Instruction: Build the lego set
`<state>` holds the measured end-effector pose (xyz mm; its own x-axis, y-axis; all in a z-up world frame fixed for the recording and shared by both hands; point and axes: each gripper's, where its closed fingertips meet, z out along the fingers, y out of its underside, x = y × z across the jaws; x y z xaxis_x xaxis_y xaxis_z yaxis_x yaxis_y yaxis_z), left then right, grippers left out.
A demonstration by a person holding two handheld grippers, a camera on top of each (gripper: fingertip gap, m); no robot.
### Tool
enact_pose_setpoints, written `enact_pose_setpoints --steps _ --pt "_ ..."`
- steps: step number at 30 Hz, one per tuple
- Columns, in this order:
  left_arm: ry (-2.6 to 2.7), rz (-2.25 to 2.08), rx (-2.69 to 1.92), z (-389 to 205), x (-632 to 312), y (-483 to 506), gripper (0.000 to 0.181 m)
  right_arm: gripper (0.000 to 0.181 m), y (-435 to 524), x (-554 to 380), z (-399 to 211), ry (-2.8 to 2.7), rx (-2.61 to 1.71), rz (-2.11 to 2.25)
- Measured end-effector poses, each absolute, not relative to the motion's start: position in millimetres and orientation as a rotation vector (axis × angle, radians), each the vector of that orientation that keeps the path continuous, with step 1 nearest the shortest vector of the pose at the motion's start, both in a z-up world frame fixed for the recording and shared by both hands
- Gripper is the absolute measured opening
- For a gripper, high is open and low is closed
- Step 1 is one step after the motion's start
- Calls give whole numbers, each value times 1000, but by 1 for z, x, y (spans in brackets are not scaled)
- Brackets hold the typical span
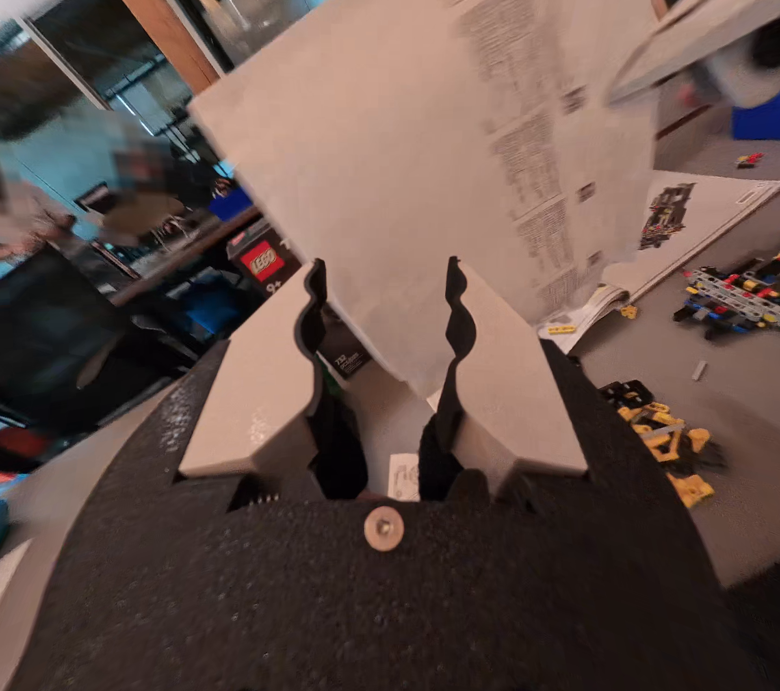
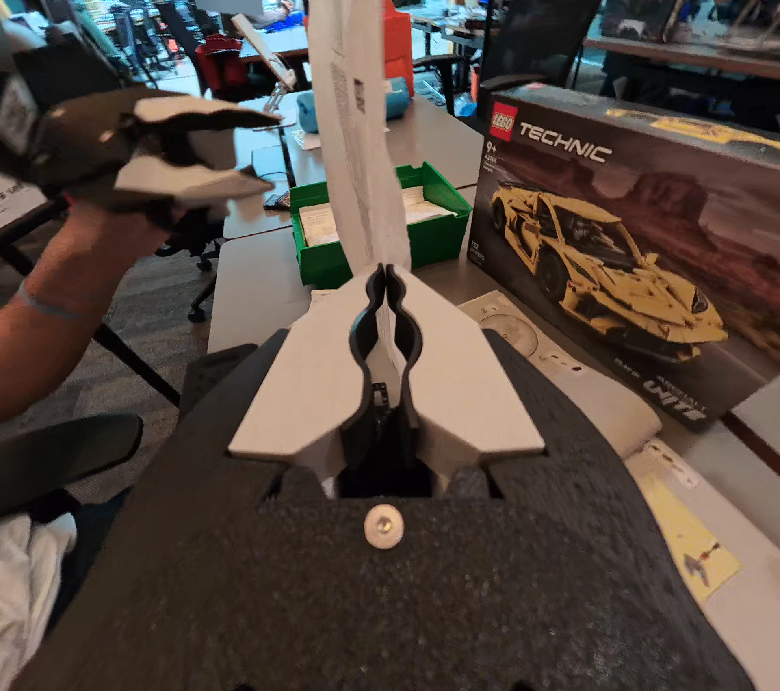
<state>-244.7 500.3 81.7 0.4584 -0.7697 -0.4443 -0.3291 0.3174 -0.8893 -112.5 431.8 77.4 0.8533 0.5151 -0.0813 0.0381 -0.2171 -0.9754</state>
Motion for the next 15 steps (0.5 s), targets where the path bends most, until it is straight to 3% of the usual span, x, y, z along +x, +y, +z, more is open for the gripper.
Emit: enact_pose_setpoints --steps 9,15 --pt "1312 7 -1097 25 -174 433 87 0 443 -150 84 -143 -1841 631" --pt "1214 71 -1075 26 -169 442 52 0 442 -148 78 -174 -1845 524"
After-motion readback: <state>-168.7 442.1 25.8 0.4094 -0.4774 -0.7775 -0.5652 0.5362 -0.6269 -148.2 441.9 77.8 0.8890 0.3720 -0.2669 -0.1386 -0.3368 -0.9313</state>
